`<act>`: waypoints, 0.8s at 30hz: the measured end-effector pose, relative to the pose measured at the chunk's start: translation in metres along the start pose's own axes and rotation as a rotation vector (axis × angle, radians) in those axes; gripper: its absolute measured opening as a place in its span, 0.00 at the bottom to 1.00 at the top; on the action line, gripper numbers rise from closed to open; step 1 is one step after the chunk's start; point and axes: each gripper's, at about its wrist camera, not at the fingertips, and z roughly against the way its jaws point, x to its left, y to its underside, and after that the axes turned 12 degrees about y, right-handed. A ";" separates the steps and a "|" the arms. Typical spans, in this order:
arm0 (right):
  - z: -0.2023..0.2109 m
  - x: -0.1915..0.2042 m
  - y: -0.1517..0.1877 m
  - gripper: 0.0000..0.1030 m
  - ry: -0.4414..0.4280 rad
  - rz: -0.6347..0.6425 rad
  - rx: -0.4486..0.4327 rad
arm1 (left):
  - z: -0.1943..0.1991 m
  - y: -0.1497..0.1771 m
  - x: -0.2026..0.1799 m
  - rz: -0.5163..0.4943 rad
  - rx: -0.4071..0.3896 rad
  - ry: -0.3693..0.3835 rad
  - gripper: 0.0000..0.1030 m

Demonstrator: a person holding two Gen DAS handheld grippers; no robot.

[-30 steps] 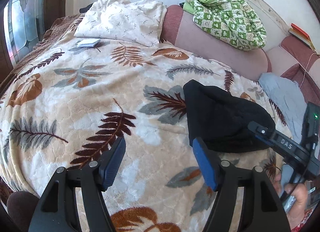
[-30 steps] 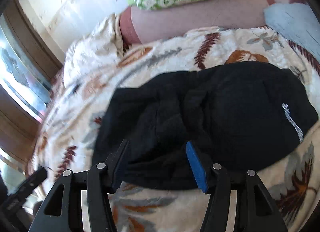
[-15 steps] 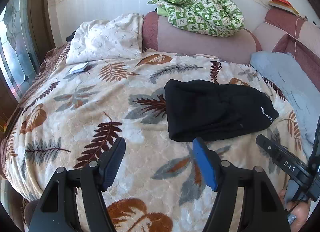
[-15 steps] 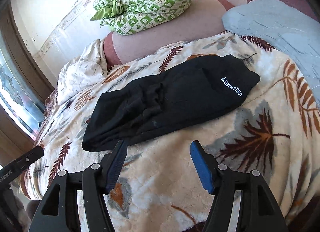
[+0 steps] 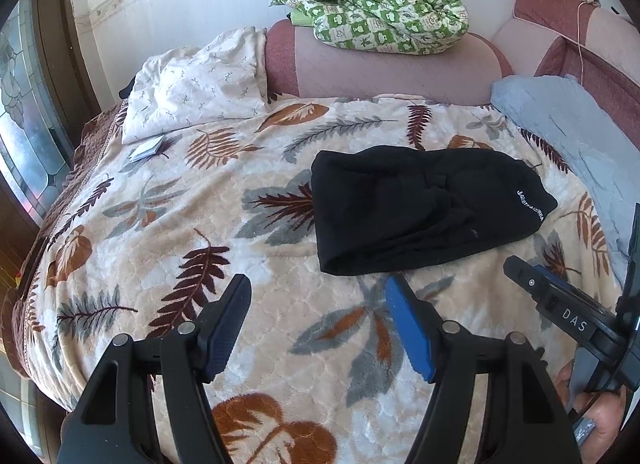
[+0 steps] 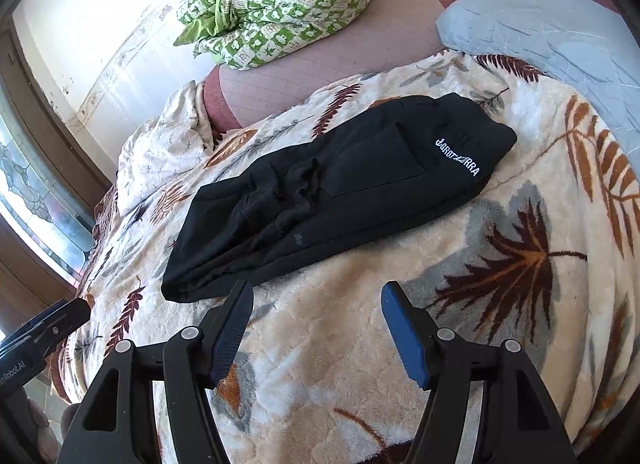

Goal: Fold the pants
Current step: 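Withdraw both grippers from the folded sweatpants, then move both grippers to the edge of the folded black sweatpants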

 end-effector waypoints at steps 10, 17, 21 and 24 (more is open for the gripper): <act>-0.012 -0.008 0.001 0.70 -0.008 -0.021 0.016 | -0.017 -0.002 -0.005 -0.017 0.040 -0.007 0.67; -0.020 -0.016 0.000 0.70 -0.019 -0.030 0.028 | -0.035 -0.006 -0.007 -0.026 0.076 -0.011 0.67; -0.022 -0.021 -0.002 0.70 -0.021 -0.037 0.027 | -0.045 -0.012 -0.009 -0.036 0.090 -0.007 0.67; -0.022 -0.026 -0.005 0.70 -0.021 -0.044 0.023 | -0.054 -0.018 -0.010 -0.043 0.101 0.002 0.67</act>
